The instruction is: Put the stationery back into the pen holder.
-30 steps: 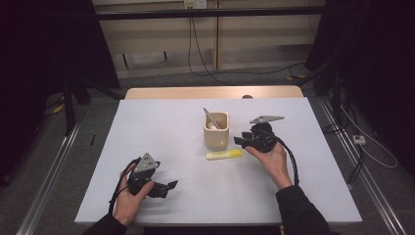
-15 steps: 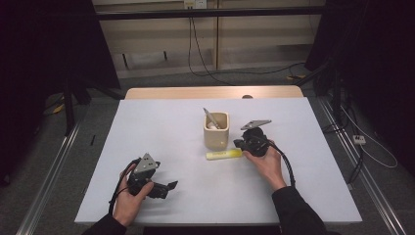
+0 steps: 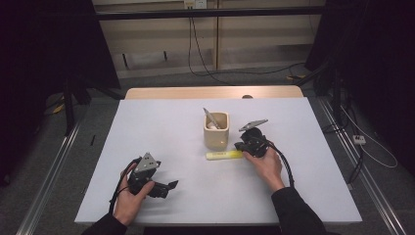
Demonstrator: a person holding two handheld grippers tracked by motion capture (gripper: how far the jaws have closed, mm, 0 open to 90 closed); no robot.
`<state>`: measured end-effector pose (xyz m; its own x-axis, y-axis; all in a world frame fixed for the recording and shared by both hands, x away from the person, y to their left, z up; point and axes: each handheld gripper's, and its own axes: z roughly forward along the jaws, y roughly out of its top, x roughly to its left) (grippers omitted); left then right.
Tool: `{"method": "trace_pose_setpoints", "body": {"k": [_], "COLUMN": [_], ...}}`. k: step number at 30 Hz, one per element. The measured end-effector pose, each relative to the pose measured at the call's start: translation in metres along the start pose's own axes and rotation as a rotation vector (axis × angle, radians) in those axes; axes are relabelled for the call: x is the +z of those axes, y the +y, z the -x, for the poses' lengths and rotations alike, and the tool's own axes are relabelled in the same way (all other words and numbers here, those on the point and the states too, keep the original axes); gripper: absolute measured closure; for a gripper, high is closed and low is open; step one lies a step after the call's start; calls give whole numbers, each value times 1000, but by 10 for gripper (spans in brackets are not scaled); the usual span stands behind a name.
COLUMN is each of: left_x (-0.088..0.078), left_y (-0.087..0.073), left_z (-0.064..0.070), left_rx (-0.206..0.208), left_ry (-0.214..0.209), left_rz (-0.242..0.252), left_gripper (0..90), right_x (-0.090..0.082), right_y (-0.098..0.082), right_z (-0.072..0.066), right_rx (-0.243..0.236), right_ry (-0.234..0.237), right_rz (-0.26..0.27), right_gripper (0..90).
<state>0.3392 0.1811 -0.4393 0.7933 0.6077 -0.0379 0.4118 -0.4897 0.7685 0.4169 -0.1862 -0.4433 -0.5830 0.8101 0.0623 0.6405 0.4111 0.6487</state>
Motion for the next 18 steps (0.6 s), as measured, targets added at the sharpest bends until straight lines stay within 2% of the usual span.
{"method": "trace_pose_setpoints", "body": {"k": [5, 13, 18], "left_x": [1, 0, 0], "left_y": [0, 0, 0], "left_z": [0, 0, 0], "left_rx": [0, 0, -1], "left_ry": [-3, 0, 2], "left_rz": [-2, -2, -1], "left_gripper": [58, 58, 58], "right_x": [0, -2, -4], "right_y": [-2, -3, -4], "right_z": [-3, -6, -11], "right_rx": [-12, -3, -19], "right_ry": [-6, 2, -8], "right_rz": [-61, -75, -87], "right_gripper": [900, 900, 900]}}
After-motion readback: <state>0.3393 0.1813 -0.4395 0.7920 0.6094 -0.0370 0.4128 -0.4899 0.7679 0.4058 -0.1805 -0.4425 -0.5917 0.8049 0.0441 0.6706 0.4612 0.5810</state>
